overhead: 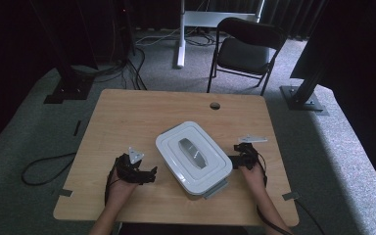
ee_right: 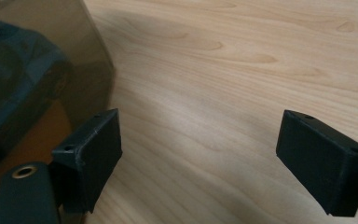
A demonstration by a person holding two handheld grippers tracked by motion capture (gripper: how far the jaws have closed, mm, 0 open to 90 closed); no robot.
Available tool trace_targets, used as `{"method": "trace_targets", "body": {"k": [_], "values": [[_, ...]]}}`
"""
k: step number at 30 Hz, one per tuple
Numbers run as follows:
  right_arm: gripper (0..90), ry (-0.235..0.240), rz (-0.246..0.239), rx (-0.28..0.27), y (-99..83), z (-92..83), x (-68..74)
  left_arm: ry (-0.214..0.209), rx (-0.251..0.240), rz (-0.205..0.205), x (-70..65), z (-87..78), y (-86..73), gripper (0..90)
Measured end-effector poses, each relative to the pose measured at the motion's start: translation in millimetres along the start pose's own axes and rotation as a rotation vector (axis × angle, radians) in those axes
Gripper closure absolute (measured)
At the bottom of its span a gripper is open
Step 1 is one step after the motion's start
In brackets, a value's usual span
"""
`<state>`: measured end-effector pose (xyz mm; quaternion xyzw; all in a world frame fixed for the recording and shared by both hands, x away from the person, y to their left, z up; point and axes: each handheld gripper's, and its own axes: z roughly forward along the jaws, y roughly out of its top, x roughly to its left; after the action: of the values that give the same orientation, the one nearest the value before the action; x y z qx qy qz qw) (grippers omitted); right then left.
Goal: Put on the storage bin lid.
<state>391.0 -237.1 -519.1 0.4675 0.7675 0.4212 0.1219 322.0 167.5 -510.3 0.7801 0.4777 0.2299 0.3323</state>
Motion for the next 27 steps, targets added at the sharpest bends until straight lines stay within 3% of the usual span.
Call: {"method": "trace_targets", "body": {"k": [2,4,10,14,17,21,27], "values": [[12.7,0.040,0.030,-0.006,-6.1,-0.3,5.0,-0.008,-0.005,-0.004,-3.7,0.8,2.9,0.1],[12.7,0.054,0.028,-0.017,-7.3,-1.2,7.9,-0.019,-0.013,-0.007,-8.0,1.9,7.1,0.1],[14.6,0.078,0.009,-0.004,-13.0,-1.7,13.1,-0.029,-0.015,0.034,-22.9,9.2,18.8,0.1],[16.3,0.154,-0.008,0.025,-18.1,-1.3,13.3,-0.018,-0.013,0.048,-22.8,12.4,21.6,0.1],[16.6,0.150,-0.051,0.027,-19.5,-4.0,17.2,-0.017,-0.008,0.053,-22.7,15.1,23.9,0.1],[16.8,0.169,-0.051,0.047,-21.3,-6.2,19.8,-0.028,0.004,0.066,-24.5,20.9,26.3,0.1],[17.7,0.155,-0.073,0.030,-24.8,-12.8,23.1,-0.052,0.004,0.084,-25.1,25.6,29.3,0.1]]}}
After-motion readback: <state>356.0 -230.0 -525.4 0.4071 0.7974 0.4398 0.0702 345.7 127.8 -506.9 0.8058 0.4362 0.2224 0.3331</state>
